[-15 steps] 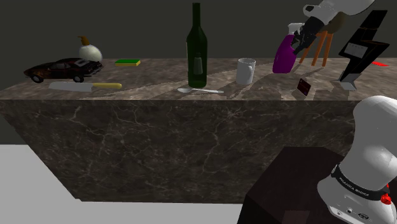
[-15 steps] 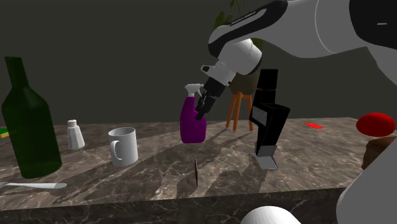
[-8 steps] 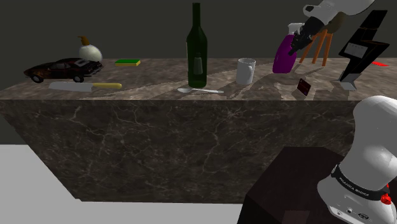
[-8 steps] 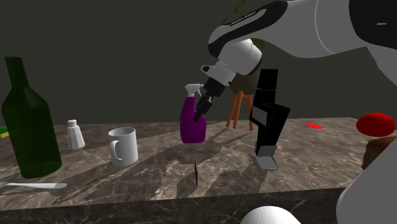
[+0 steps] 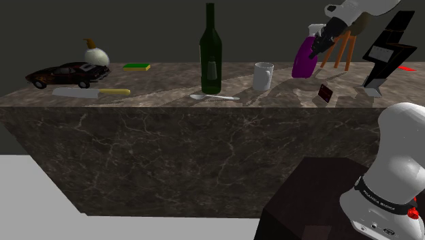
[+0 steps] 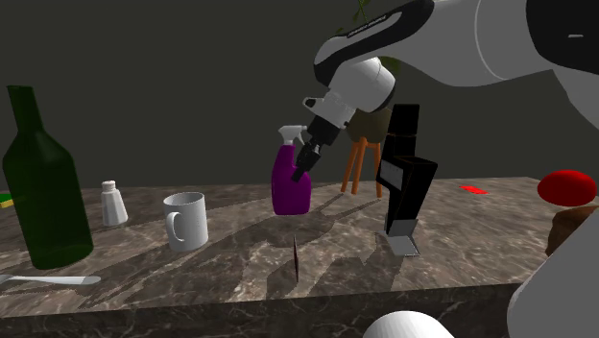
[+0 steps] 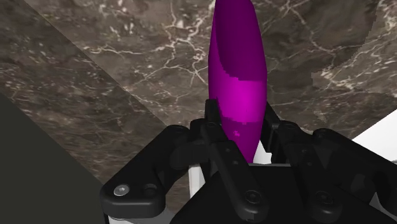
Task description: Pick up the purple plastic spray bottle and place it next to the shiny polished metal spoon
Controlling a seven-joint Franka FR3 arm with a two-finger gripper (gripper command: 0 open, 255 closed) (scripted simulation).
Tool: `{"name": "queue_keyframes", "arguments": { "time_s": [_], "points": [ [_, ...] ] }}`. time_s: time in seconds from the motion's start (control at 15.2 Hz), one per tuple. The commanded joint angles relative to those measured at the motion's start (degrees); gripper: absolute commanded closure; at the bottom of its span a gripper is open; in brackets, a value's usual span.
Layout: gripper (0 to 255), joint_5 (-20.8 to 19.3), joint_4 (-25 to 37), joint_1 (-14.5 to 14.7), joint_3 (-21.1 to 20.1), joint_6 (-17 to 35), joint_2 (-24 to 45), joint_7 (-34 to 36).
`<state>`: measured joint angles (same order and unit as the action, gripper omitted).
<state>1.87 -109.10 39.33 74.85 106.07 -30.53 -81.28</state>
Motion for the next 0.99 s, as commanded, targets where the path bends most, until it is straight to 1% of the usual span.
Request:
{"name": "queue_keyframes", "arguments": {
  "time_s": [0.0, 0.46, 0.92],
  "points": [
    [255, 0.1, 1.0, 0.0, -0.3, -1.0, 0.1, 0.3],
    [255, 0.7, 6.4, 0.8, -1.1, -5.7, 0.8, 1.8],
    [255, 1.5, 12.5, 2.7, -0.8, -10.6, 1.9, 3.2]
  ]
}}
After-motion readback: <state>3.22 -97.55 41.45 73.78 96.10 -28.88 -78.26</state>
